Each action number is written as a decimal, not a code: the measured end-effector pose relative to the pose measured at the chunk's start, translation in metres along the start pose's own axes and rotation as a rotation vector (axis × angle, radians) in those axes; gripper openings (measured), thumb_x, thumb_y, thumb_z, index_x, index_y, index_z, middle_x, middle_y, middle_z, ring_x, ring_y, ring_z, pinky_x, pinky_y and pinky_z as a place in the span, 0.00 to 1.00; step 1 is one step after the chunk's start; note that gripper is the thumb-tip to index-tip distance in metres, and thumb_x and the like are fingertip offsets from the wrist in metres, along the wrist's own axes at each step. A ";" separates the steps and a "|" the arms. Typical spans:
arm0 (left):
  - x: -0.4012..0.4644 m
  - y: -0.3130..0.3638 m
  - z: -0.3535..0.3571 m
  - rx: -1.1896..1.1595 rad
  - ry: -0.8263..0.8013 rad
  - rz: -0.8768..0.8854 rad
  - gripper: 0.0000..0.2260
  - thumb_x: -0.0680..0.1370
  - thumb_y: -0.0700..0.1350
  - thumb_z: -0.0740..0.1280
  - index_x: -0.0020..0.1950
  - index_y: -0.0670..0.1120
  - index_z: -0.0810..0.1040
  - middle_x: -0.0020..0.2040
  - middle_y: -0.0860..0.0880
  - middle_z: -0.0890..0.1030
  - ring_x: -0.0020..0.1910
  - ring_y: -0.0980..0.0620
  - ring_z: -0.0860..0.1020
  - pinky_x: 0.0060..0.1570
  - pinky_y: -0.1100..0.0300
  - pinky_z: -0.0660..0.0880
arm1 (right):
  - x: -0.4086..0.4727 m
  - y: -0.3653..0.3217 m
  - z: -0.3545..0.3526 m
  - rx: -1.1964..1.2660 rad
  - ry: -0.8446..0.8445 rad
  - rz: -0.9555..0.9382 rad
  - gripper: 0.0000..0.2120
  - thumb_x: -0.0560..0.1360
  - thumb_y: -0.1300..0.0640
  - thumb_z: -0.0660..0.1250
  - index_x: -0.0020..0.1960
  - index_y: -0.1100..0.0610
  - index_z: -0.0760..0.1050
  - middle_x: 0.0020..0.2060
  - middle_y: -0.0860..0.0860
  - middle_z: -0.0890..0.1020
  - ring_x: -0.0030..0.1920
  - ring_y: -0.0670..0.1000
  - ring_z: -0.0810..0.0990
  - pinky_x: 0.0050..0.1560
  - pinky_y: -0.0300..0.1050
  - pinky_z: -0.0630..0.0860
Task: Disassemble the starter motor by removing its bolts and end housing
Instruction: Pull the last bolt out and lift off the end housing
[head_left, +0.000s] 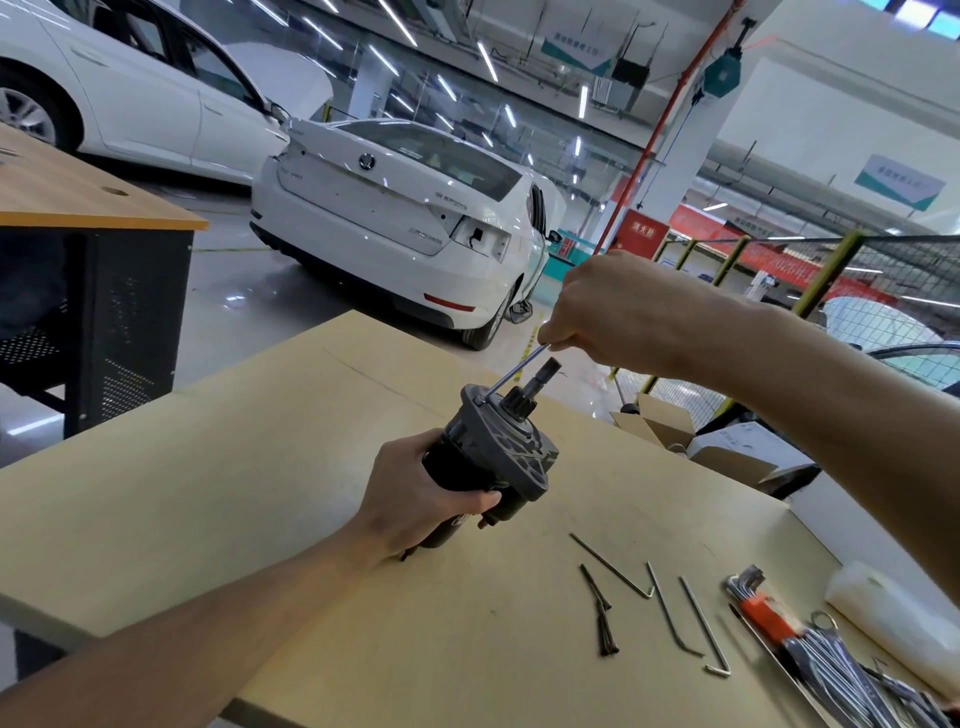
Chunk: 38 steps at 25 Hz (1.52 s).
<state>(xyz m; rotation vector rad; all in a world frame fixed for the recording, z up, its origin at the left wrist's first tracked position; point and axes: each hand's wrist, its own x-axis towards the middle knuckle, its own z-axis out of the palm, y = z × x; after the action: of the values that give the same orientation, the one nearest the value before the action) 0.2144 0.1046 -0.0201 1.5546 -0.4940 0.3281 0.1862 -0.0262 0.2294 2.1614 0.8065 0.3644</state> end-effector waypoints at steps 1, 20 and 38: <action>0.000 0.000 0.000 0.003 0.002 0.000 0.22 0.58 0.59 0.77 0.49 0.52 0.83 0.42 0.55 0.85 0.44 0.55 0.83 0.45 0.59 0.82 | 0.000 -0.003 0.000 -0.006 0.017 0.009 0.12 0.76 0.64 0.65 0.57 0.57 0.81 0.50 0.57 0.83 0.53 0.60 0.82 0.54 0.56 0.80; 0.000 0.001 0.000 0.011 0.008 -0.024 0.20 0.59 0.55 0.79 0.48 0.51 0.84 0.41 0.52 0.85 0.42 0.51 0.83 0.46 0.46 0.82 | 0.007 -0.027 0.007 -0.263 0.111 -0.074 0.14 0.73 0.60 0.73 0.56 0.59 0.75 0.49 0.54 0.81 0.54 0.54 0.75 0.63 0.52 0.68; -0.003 0.007 0.001 0.061 -0.023 -0.035 0.25 0.57 0.58 0.77 0.49 0.47 0.84 0.41 0.52 0.86 0.43 0.51 0.83 0.47 0.47 0.82 | 0.005 -0.022 0.006 0.283 -0.277 -0.113 0.16 0.83 0.51 0.56 0.56 0.57 0.80 0.47 0.50 0.79 0.50 0.49 0.76 0.49 0.43 0.71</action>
<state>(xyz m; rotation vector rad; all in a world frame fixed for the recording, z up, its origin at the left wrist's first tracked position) 0.2089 0.1041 -0.0156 1.6257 -0.4780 0.3005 0.1839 -0.0152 0.2092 2.3449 0.8550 -0.1142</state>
